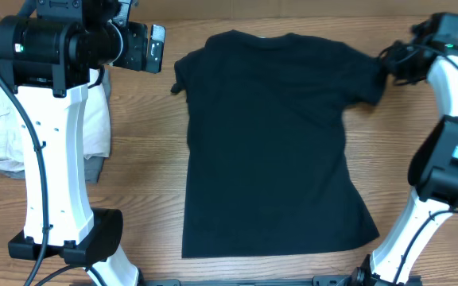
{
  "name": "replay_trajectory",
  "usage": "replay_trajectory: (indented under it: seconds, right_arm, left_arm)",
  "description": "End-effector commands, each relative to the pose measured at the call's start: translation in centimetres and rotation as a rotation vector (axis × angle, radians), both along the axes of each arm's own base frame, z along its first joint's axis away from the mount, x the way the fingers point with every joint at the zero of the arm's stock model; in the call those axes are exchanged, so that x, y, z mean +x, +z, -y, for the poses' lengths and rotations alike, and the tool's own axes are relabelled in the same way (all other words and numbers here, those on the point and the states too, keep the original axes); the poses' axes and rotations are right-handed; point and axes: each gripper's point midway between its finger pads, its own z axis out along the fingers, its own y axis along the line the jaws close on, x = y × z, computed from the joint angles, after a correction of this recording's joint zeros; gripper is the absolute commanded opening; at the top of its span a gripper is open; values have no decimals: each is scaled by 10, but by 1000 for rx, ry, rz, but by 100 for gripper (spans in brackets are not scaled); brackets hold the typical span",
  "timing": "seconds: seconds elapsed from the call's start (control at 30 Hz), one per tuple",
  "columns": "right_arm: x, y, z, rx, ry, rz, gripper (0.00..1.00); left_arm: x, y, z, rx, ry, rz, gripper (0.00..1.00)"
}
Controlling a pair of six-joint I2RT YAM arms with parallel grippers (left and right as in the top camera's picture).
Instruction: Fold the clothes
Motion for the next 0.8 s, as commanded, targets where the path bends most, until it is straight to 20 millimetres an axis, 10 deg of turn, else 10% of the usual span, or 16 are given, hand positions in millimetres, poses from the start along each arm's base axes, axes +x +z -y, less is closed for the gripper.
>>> replay_trajectory:
  seconds: [0.0, 0.1, 0.17, 0.3, 0.77]
  right_arm:
    - [3, 47, 16, -57, -35, 83, 4]
    - [1, 40, 35, -145, -100, 61, 9]
    - [-1, 39, 51, -208, -163, 45, 48]
    - [-5, 43, 49, -153, -162, 42, 60]
    - [-45, 65, -103, 383, 286, -26, 61]
  left_arm:
    - [4, -3, 1, -11, -3, -6, 100]
    - [7, -8, 1, -10, -3, -19, 100]
    - [8, -13, 1, -6, -3, -36, 100]
    - [9, -33, 1, 15, -14, -107, 100]
    - [56, -171, 8, 52, -17, -449, 100]
